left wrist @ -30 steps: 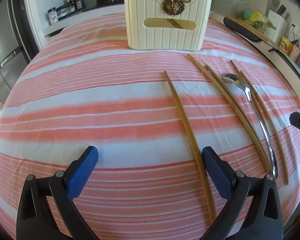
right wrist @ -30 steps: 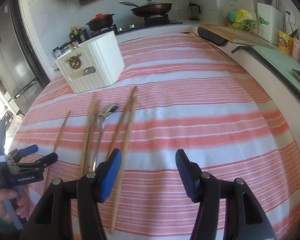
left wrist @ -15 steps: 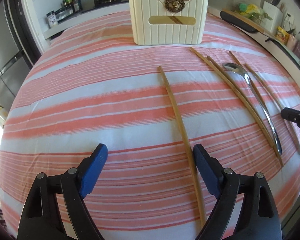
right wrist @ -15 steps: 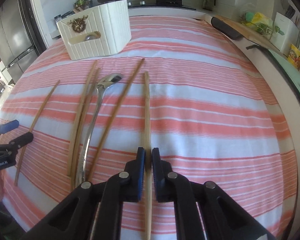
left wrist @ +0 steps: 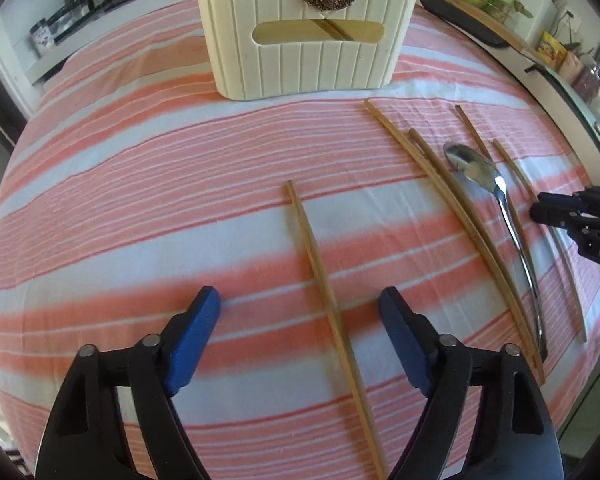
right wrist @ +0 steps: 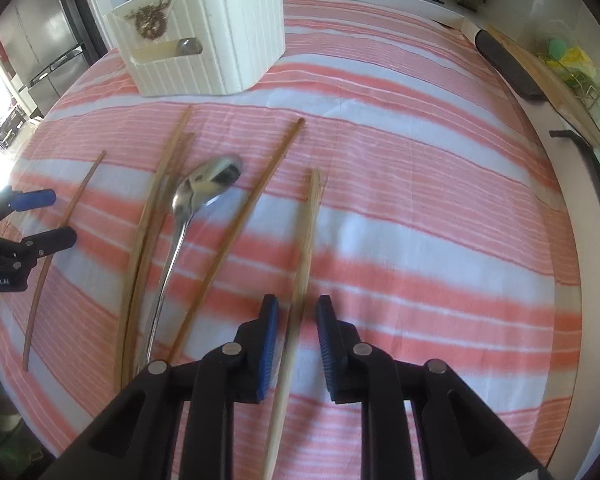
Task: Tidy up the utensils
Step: 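Close the left tool on a wooden chopstick while the right tool grasps another chopstick, then carry both chopsticks over the cream box and open both tools to drop them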
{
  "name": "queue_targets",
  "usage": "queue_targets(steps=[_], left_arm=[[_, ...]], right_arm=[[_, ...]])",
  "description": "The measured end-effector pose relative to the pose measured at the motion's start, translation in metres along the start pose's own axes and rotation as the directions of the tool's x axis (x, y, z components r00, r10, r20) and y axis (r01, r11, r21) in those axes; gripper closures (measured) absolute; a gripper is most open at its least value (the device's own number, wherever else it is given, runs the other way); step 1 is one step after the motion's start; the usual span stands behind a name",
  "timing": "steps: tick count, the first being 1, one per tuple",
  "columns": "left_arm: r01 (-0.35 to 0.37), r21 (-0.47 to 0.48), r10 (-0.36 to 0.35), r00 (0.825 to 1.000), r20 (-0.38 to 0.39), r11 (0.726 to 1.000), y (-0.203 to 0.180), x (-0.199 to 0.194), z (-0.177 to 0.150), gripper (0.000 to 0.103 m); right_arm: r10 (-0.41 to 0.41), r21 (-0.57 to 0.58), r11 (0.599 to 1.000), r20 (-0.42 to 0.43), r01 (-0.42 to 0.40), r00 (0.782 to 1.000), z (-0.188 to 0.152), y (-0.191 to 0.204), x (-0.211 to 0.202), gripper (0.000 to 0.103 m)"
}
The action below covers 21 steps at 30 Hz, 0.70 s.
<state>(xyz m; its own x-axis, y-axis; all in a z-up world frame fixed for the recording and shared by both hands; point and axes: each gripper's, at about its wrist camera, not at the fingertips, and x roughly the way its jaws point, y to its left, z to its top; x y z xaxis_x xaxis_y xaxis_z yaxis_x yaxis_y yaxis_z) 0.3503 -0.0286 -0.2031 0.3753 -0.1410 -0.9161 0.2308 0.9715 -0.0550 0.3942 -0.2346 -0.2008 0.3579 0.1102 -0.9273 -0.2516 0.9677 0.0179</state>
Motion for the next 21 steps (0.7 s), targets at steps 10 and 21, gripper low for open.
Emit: queue_targets(steps=[10, 21], left_arm=[[-0.011, -0.053, 0.012, 0.999, 0.032, 0.999, 0.008, -0.001, 0.022, 0.098], [0.105, -0.061, -0.076, 0.931, 0.358, 0.993, 0.023, -0.145, 0.006, 0.099]], right_arm=[[0.017, 0.12, 0.993, 0.045, -0.022, 0.999, 0.048, -0.015, 0.014, 0.096], [0.079, 0.069, 0.991, 0.38, -0.114, 0.922, 0.03, -0.004, -0.14, 0.096]])
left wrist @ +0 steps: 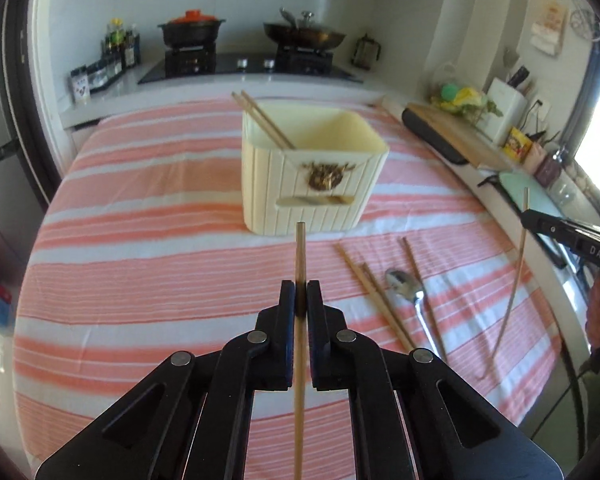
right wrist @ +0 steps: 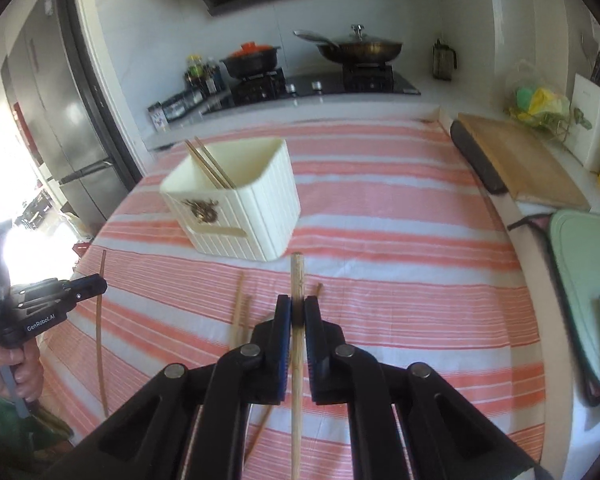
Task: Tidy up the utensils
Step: 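Carry both chopsticks over the cream box and open both tools to drop them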
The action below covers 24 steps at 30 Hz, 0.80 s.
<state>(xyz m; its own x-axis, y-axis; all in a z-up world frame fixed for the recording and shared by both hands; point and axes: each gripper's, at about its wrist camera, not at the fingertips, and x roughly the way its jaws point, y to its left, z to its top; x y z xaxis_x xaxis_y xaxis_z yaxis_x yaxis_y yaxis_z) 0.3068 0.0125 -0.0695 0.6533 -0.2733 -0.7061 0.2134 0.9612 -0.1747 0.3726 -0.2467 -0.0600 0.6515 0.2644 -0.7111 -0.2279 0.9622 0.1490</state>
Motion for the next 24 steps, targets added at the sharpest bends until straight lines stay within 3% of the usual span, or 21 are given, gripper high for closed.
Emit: queue_targets(steps=[3, 10, 16, 24], left_arm=[[0.025, 0.003, -0.025, 0.996, 0.081, 1.0, -0.003, -0.035, 0.005, 0.099], [0.046, -0.006, -0.044, 0.978, 0.203, 0.999, -0.001, -0.064, 0.013, 0.099], [0.049, -0.02, -0.043, 0.969, 0.242, 0.999, 0.006, -0.076, 0.029, 0.099], [0.064, -0.008, -0.058, 0.949, 0.309, 0.998, 0.014, -0.105, 0.07, 0.099]], right_arm=[[0.008, -0.034, 0.999, 0.078, -0.005, 0.997, 0.003, 0.012, -0.033, 0.096], [-0.025, -0.098, 0.994, 0.237, 0.049, 0.971, 0.007, 0.039, -0.066, 0.096], [-0.003, -0.11, 0.993, 0.287, 0.035, 0.958, 0.018, 0.052, -0.073, 0.096], [0.023, -0.101, 0.995, 0.344, 0.013, 0.939, 0.067, 0.055, -0.079, 0.096]])
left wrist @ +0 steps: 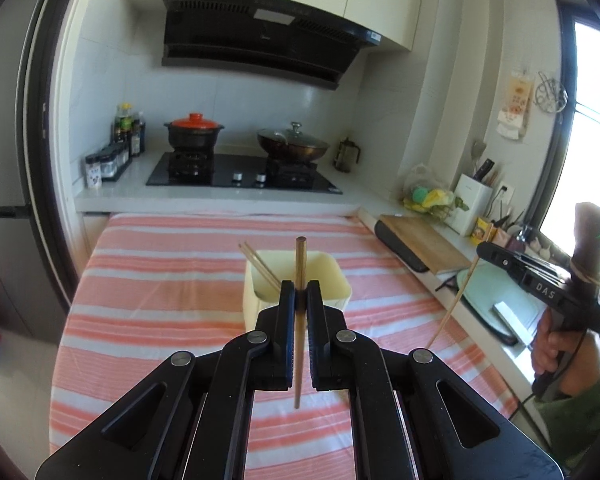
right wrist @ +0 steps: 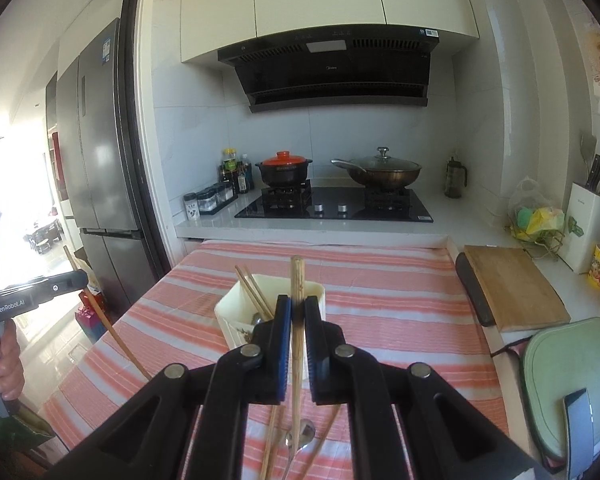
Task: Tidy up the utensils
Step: 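Carry both chopsticks over the cream box and open both tools to drop them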
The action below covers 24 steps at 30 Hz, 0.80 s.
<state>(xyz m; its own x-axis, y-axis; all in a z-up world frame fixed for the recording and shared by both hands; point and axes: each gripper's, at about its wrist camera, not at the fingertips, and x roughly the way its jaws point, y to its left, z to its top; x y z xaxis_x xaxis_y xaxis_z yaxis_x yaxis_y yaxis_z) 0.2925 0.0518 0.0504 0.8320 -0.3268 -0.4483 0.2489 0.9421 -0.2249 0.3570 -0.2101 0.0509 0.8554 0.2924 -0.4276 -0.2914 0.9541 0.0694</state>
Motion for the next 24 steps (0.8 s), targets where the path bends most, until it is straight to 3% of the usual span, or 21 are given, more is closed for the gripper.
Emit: queue_targets(steps=[5, 10, 16, 21, 24], left_arm=[[-0.027, 0.005, 0.026, 0.995, 0.093, 1.0, -0.001, 0.004, 0.052, 0.099], [-0.085, 0.009, 0.081, 0.975, 0.208, 0.996, -0.007, 0.036, 0.089, 0.099], [-0.116, -0.017, 0.117, 0.988, 0.097, 0.993, -0.003, 0.116, 0.082, 0.099], [-0.118, -0.043, 0.114, 0.991, -0.069, 0.992, 0.007, 0.171, 0.051, 0.1], [-0.131, -0.033, 0.125, 0.982, -0.139, 0.991, 0.007, 0.193, 0.039, 0.099]], right_arm=[[0.003, -0.036, 0.999, 0.081, -0.001, 0.997, 0.045, 0.009, 0.016, 0.096], [0.019, -0.051, 0.999, 0.18, -0.01, 0.983, 0.081, 0.021, 0.045, 0.096], [0.009, -0.059, 0.998, 0.173, 0.001, 0.985, 0.076, 0.028, 0.11, 0.096], [0.019, -0.039, 0.999, 0.008, -0.019, 1.0, 0.045, 0.019, 0.173, 0.096], [0.043, 0.0, 0.999, -0.104, -0.043, 0.994, 0.03, 0.013, 0.201, 0.096]])
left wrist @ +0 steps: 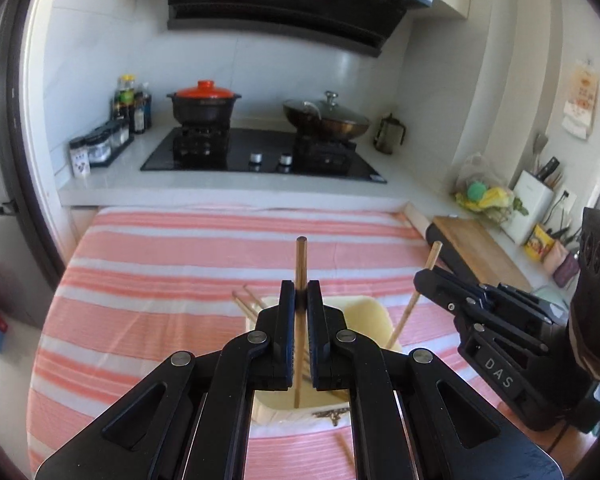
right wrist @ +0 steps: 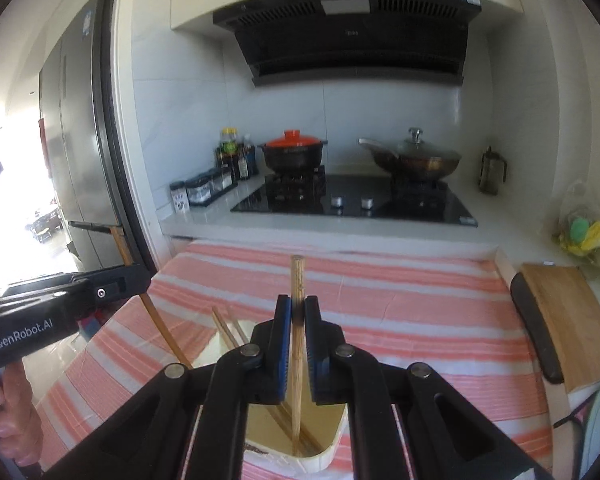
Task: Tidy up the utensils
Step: 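Carry both chopsticks over the cream box and open both tools to drop them, then move both open tools back over the spoon and chopsticks on the cloth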
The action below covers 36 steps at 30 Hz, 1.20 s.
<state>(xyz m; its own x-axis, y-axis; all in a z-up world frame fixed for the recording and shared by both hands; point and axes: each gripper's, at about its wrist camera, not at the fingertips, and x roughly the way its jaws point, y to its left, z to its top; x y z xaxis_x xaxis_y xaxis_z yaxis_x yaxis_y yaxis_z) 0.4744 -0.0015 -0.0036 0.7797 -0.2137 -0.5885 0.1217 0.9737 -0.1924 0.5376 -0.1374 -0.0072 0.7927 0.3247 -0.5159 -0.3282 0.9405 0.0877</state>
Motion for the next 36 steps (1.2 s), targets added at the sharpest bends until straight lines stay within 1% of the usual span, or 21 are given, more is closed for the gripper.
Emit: queue_targets(steps=[2, 4, 5, 6, 7, 8, 9, 10, 11, 13, 15, 17, 18, 19, 23, 25, 28, 29, 31, 34, 36], left_arm=[[-0.014, -0.004, 0.014, 0.999, -0.043, 1.0, -0.002, 0.012, -0.003, 0.099], [-0.021, -0.028, 0.019, 0.997, -0.079, 0.999, -0.001, 0.017, -0.003, 0.091], [-0.019, -0.042, 0.015, 0.996, -0.086, 0.999, 0.0, 0.014, -0.002, 0.077], [-0.018, -0.052, 0.013, 0.996, -0.084, 0.998, 0.001, 0.008, -0.001, 0.059], [-0.015, -0.056, 0.011, 0.997, -0.07, 0.998, 0.002, -0.002, 0.001, 0.051], [-0.01, -0.051, 0.008, 0.999, -0.05, 0.999, 0.002, -0.012, 0.002, 0.039], [-0.008, -0.039, 0.007, 1.0, -0.031, 0.999, 0.003, -0.025, 0.003, 0.031], [-0.009, -0.023, 0.009, 1.0, -0.02, 1.0, 0.004, -0.037, 0.002, 0.029], [-0.008, -0.007, 0.008, 1.0, -0.017, 1.0, 0.005, -0.049, 0.0, 0.027], [-0.007, 0.034, 0.008, 1.0, -0.027, 0.999, 0.005, -0.073, -0.01, 0.023], [-0.012, 0.073, 0.015, 0.999, -0.041, 0.997, 0.007, -0.095, -0.028, 0.014], [-0.007, 0.112, 0.014, 0.998, -0.063, 0.994, 0.01, -0.111, -0.054, 0.008], [-0.001, 0.127, 0.011, 0.997, -0.077, 0.992, 0.01, -0.116, -0.071, 0.007], [0.002, 0.136, 0.01, 0.996, -0.092, 0.991, 0.01, -0.118, -0.087, 0.006], [0.002, 0.129, 0.02, 0.986, -0.168, 0.992, 0.012, -0.106, -0.167, 0.006], [-0.01, 0.096, 0.03, 0.979, -0.201, 0.995, 0.015, -0.091, -0.205, 0.006], [-0.05, 0.03, 0.056, 0.965, -0.257, 0.998, 0.017, -0.067, -0.247, 0.006], [-0.056, 0.013, 0.057, 0.962, -0.267, 0.998, 0.016, -0.061, -0.256, 0.006], [-0.062, -0.004, 0.058, 0.963, -0.264, 0.998, 0.013, -0.054, -0.271, 0.006], [-0.092, -0.011, 0.086, 0.967, -0.241, 0.996, 0.01, -0.049, -0.279, 0.006], [-0.1, -0.013, 0.094, 0.967, -0.237, 0.995, 0.011, -0.048, -0.284, 0.006]], right_arm=[[0.019, 0.023, 1.0, -0.08, -0.017, 0.997, -0.004, -0.002, 0.017, 0.095], [0.019, 0.062, 0.998, -0.103, -0.013, 0.995, -0.005, -0.005, 0.021, 0.095], [0.019, 0.08, 0.997, -0.099, -0.011, 0.995, -0.003, -0.006, 0.018, 0.095], [0.026, 0.095, 0.995, -0.087, -0.018, 0.996, 0.0, -0.007, 0.013, 0.095], [0.035, 0.104, 0.994, -0.072, -0.027, 0.997, 0.003, -0.007, 0.005, 0.092], [0.038, 0.104, 0.994, -0.056, -0.032, 0.998, 0.006, -0.006, -0.006, 0.089], [0.035, 0.097, 0.995, -0.039, -0.031, 0.999, 0.01, -0.005, -0.015, 0.078], [0.031, 0.087, 0.996, -0.019, -0.029, 0.999, 0.012, -0.004, -0.029, 0.065], [0.029, 0.076, 0.997, -0.002, -0.029, 1.0, 0.015, -0.002, -0.041, 0.062], [0.033, 0.035, 0.999, 0.013, -0.033, 0.999, 0.015, 0.001, -0.07, 0.06], [0.029, -0.012, 1.0, 0.007, -0.029, 1.0, 0.007, 0.004, -0.097, 0.06], [0.017, -0.06, 0.998, -0.001, -0.017, 1.0, -0.012, 0.007, -0.123, 0.053], [0.015, -0.081, 0.997, -0.009, -0.016, 1.0, -0.024, 0.008, -0.132, 0.048], [0.009, -0.102, 0.995, -0.02, -0.011, 1.0, -0.04, 0.008, -0.14, 0.046], [-0.088, -0.195, 0.978, -0.065, 0.074, 0.994, -0.125, 0.009, -0.155, 0.046], [-0.124, -0.184, 0.977, -0.088, 0.106, 0.988, -0.169, 0.003, -0.155, 0.046], [-0.183, -0.124, 0.978, -0.134, 0.166, 0.974, -0.223, -0.014, -0.148, 0.046], [-0.198, -0.091, 0.978, -0.157, 0.185, 0.968, -0.237, -0.021, -0.146, 0.046], [-0.21, -0.013, 0.977, -0.175, 0.211, 0.962, -0.258, -0.033, -0.146, 0.046], [-0.225, 0.079, 0.967, -0.178, 0.242, 0.958, -0.276, -0.046, -0.147, 0.046], [-0.24, 0.1, 0.96, -0.179, 0.26, 0.954, -0.282, -0.049, -0.146, 0.046]])
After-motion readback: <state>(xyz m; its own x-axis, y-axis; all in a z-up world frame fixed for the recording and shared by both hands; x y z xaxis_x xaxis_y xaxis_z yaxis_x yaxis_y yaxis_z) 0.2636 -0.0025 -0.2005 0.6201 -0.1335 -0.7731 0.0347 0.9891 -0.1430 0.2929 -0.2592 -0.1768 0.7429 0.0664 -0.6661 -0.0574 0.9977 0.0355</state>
